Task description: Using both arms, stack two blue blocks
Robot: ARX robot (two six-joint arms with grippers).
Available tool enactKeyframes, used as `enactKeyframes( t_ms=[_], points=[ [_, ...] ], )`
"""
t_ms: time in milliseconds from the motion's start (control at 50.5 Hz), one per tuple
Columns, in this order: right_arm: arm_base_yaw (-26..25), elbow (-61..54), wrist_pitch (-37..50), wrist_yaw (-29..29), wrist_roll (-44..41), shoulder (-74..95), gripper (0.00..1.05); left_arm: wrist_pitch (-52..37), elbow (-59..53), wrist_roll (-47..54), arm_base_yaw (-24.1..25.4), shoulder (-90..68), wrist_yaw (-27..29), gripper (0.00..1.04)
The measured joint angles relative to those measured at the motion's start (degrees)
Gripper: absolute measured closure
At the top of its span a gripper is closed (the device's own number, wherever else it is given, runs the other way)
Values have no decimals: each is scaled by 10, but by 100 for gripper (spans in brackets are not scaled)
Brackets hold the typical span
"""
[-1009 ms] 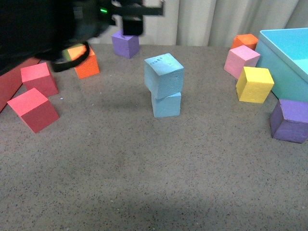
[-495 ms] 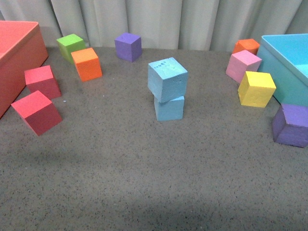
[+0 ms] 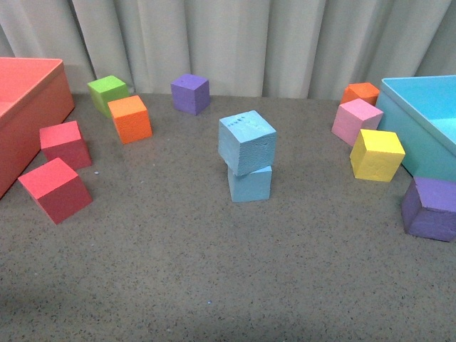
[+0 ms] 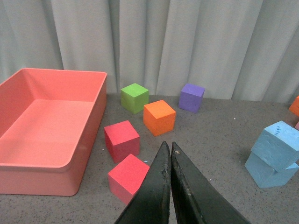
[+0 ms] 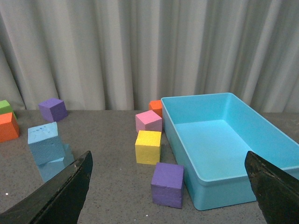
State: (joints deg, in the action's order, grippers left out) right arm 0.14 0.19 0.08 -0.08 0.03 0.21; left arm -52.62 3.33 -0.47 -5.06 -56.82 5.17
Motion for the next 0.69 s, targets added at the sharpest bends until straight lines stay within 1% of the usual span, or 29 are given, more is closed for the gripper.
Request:
enactKeyframes(
  t_ms=[40, 79, 139, 218, 693],
  points=[
    [0, 0, 0, 0, 0, 0, 10, 11, -3, 0, 7, 15, -9, 101],
    [0, 0, 0, 0, 0, 0, 10, 27, -8, 0, 25, 34, -39, 101],
    [0, 0, 0, 0, 0, 0, 10, 46, -12, 0, 39, 58, -48, 101],
    [0, 0, 0, 0, 0, 0, 10, 80, -18, 0, 48, 101, -48, 101],
    [0, 0, 0, 0, 0, 0, 10, 234, -22, 0, 49, 273, -50, 101]
  ],
)
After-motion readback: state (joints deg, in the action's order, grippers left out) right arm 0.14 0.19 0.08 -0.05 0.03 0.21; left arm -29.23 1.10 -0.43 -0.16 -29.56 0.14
